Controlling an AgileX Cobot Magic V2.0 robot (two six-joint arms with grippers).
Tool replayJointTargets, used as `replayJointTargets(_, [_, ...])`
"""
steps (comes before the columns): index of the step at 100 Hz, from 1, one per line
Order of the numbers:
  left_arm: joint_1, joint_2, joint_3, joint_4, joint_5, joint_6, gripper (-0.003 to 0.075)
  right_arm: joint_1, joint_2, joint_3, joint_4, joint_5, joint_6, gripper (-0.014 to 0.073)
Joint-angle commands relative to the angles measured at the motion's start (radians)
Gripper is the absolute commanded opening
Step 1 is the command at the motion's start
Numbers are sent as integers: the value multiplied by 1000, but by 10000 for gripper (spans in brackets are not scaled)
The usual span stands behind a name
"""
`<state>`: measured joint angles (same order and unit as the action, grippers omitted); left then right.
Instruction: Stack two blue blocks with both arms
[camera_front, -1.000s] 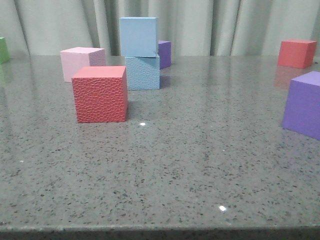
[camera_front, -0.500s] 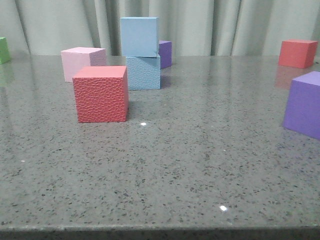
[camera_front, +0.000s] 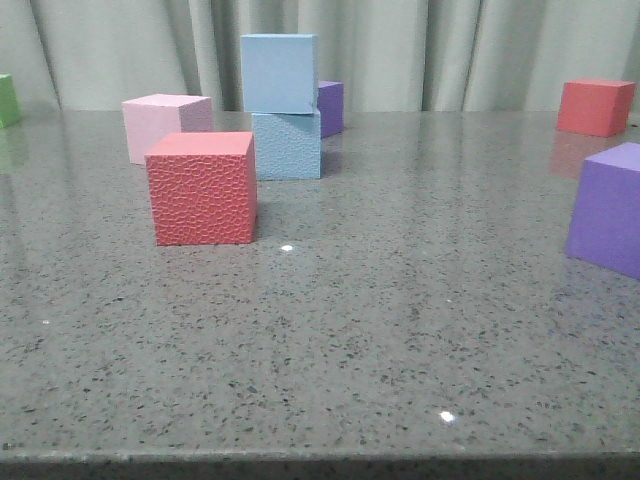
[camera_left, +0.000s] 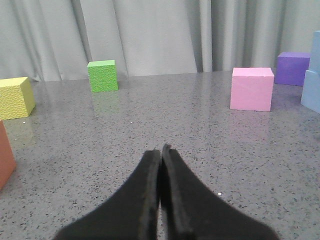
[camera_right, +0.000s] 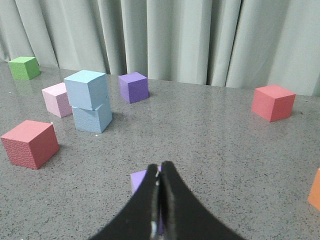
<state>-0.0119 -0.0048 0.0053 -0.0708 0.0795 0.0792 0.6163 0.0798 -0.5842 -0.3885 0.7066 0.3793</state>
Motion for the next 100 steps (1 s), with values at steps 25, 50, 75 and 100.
replayJointTargets(25, [0,-33,2,-11,-80,-7,-19,-139,17,93,57,-263,-20,-106])
replayJointTargets(50, [0,-33,2,-11,-80,-7,-18,-350,17,272,263,-541,-145,-106])
replayJointTargets(75, [0,-33,2,-11,-80,-7,-18,-537,10,441,306,-776,-193,-106])
replayJointTargets(100, [0,-33,2,-11,-80,-7,-18,-616,-29,553,309,-777,-199,-106])
